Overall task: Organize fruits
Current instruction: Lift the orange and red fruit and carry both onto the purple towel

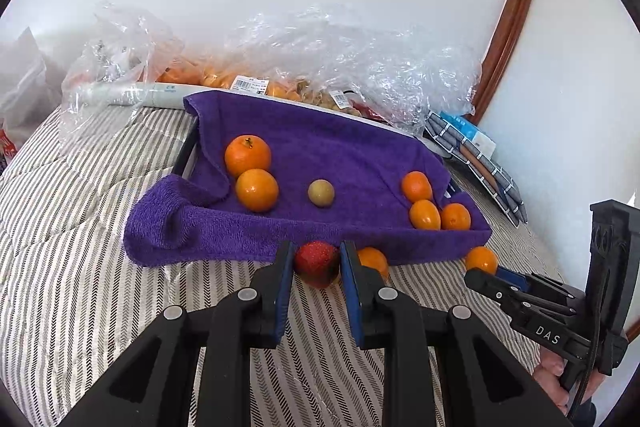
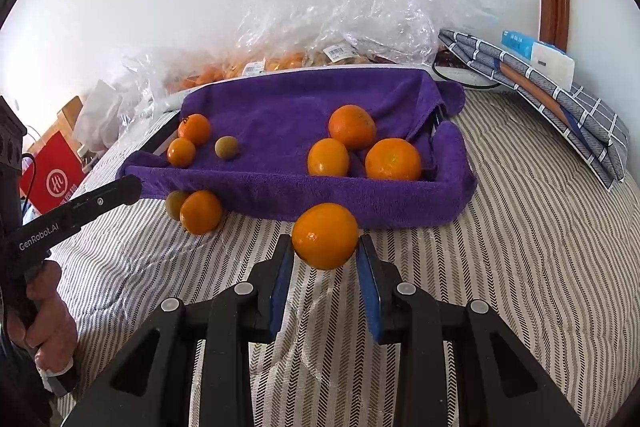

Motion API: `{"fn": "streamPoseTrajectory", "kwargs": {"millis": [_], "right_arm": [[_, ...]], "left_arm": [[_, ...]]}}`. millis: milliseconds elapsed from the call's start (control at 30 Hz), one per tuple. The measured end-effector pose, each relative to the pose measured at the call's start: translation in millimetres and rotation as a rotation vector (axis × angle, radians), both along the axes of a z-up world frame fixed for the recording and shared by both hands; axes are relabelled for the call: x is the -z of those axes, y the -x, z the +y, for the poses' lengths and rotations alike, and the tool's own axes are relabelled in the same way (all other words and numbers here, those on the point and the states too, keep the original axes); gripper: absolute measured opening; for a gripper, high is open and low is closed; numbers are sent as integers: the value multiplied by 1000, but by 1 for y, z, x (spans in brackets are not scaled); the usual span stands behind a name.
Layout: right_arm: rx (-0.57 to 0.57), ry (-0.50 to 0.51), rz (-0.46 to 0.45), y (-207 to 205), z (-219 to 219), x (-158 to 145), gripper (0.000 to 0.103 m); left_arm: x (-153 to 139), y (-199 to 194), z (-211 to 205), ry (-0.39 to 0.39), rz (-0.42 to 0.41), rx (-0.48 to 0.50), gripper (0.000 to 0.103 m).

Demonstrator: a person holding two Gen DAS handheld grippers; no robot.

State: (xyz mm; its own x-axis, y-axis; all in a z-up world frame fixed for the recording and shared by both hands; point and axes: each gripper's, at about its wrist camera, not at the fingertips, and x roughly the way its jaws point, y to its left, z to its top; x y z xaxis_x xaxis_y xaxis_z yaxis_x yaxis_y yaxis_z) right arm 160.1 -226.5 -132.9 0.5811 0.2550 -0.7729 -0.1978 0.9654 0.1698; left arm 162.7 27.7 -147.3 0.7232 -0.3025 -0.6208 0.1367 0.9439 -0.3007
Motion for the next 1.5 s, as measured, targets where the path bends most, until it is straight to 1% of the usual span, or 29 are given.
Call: {"fn": "streamPoseTrajectory", "kwargs": {"millis": [133,233,267,333,400,467,600,667,767,833,933,1033,1067,1100,1167,1200,1300,1367,1500], "right_arm": [[7,-18,-5,1,-3,-2,32],[22,-25,-2,2,-6,-4,32],[24,-40,3,2,-9,-7,32],[23,-58,-6,1,-10,-15,32],[21,-36,-28,-1,-9,-24,32],[14,-6,-61,-8,-8,-37,32],[5,8,-104,-28,-8,-52,32],[12,10,-120,-43,-9,-56,32],[22,6,-125,-72,-13,-58,32],[36,1,-112,-91,-16,-55,32],[65,4,-87,-108,-20,-43,32],[63,-32,-37,-114,-26,-22,32],[66,-16,0,-117,-26,-14,32],[62,-12,19,-119,-26,-9,32],[58,-27,50,-124,-25,-1,32],[61,-29,65,-126,-26,3,32],[69,-40,80,-125,-28,9,32],[73,-51,83,-123,-30,10,32],[79,-54,97,-123,-32,12,32]], "left_arm": [[-1,-1,7,18,2,-21,23],[-4,0,12,0,-8,-56,23],[-5,0,15,-11,-11,-75,23],[-9,-1,23,5,-13,-99,23],[-14,-4,29,5,-14,-118,23],[-21,-9,34,13,-21,-122,23],[-39,-24,33,-16,-49,-114,23],[-45,-36,29,-24,-59,-113,23],[-45,-53,24,0,-56,-108,23],[-39,-64,20,24,-47,-106,23],[-25,-74,13,56,-30,-98,23],[-14,-75,9,32,-19,-84,23],[-12,-75,7,26,-12,-74,23],[-10,-76,6,28,0,-57,23],[-6,-78,2,38,8,-46,23],[-3,-79,-1,28,13,-41,23],[5,-81,-9,-2,32,-28,23],[9,-81,-12,0,47,-12,23],[10,-80,-16,-14,40,0,23]]}}
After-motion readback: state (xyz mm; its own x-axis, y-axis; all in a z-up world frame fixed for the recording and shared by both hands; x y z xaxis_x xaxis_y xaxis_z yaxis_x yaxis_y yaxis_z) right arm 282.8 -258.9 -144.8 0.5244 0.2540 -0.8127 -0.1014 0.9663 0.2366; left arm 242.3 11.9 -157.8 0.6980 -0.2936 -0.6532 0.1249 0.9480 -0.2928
